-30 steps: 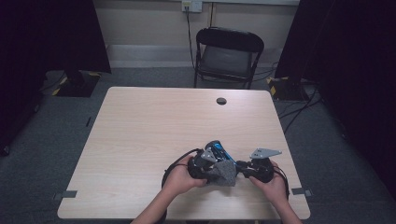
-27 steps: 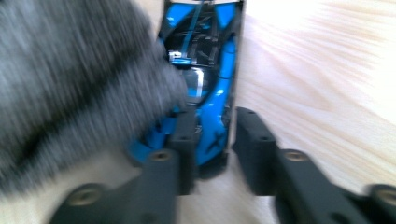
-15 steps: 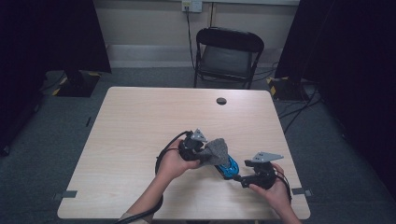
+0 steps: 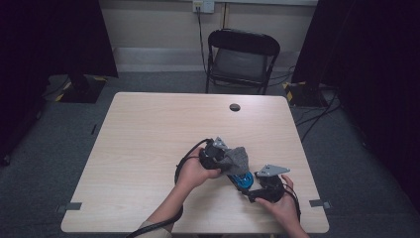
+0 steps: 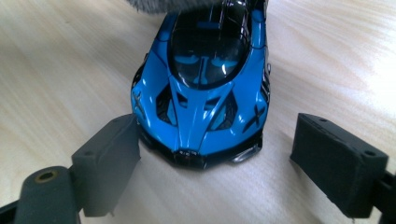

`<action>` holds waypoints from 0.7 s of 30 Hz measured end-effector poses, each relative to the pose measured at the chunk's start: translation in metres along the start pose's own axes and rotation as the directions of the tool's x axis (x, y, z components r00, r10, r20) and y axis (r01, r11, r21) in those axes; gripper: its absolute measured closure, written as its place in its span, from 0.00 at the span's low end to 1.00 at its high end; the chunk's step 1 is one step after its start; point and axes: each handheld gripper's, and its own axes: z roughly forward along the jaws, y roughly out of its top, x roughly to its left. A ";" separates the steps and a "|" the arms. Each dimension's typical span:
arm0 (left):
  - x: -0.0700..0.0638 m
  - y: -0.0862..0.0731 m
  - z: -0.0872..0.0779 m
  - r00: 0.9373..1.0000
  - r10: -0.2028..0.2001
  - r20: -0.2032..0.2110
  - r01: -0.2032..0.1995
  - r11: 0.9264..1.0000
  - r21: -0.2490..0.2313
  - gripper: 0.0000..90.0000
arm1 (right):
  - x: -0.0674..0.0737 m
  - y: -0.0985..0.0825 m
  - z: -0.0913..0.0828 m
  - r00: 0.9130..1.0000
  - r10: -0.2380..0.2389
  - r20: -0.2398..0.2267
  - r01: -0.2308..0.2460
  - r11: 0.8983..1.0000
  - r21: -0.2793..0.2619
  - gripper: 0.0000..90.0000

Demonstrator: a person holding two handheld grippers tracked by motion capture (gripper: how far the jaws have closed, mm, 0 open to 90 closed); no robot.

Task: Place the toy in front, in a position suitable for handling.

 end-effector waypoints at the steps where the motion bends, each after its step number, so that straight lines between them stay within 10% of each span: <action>1: -0.001 0.000 0.003 1.000 0.006 0.000 -0.006 1.000 0.008 0.80 | 0.001 0.001 0.001 1.000 0.002 0.004 -0.002 1.000 0.003 0.16; 21: -0.005 -0.007 0.014 1.000 -0.006 0.021 0.005 1.000 0.031 0.80 | 0.012 0.007 0.009 0.999 -0.041 0.031 0.041 0.999 0.008 0.24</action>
